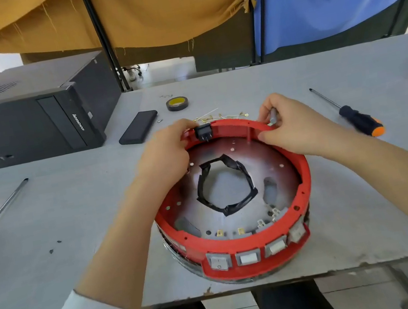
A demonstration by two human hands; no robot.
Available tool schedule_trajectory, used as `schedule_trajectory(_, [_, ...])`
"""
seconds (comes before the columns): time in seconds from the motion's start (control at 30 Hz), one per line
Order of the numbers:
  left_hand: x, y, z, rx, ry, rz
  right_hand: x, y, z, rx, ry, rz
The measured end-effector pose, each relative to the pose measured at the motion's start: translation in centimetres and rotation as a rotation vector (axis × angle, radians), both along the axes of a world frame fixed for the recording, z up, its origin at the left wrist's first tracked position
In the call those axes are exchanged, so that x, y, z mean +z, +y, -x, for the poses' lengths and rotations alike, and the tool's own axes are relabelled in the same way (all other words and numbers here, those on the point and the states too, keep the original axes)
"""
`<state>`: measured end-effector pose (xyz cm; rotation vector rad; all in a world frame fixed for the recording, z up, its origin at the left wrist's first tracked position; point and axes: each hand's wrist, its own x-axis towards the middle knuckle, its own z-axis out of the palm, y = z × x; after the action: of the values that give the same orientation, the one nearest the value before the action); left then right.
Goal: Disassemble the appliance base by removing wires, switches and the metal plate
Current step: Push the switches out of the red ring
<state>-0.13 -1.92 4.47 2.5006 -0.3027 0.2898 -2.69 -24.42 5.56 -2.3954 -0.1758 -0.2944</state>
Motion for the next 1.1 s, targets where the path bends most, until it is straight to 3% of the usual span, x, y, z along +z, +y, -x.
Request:
schedule_trajectory(0.2, [0.8,1.6,1.7,0.019,-0.062,0.039,0.7,1.1,1.2,0.039,-0.098,0.038])
schedule_trajectory(0.53, [-0.7,2.8,2.3,0.068,0.098,-0.072,-1.1,2.6,-0.8,0.139,0.047,0.170])
schedule_trajectory(0.7, [-1.5,2.8,1.7,0.093,0.108,-0.039,-0.4,1.2,-3.3,0.040,0.279,-0.096])
schedule_trajectory(0.9, [-2.1,2.6,1.3,0.069,0.093,-0.083,-3.8,-1.5,-6.5,-0.029,0.272,0.346])
schedule_trajectory(1.1, [-2.2,2.4,0.7,0.037,0.075,-0.095,-6.6,-1.9,-7.6,-0.145,0.238,0.433])
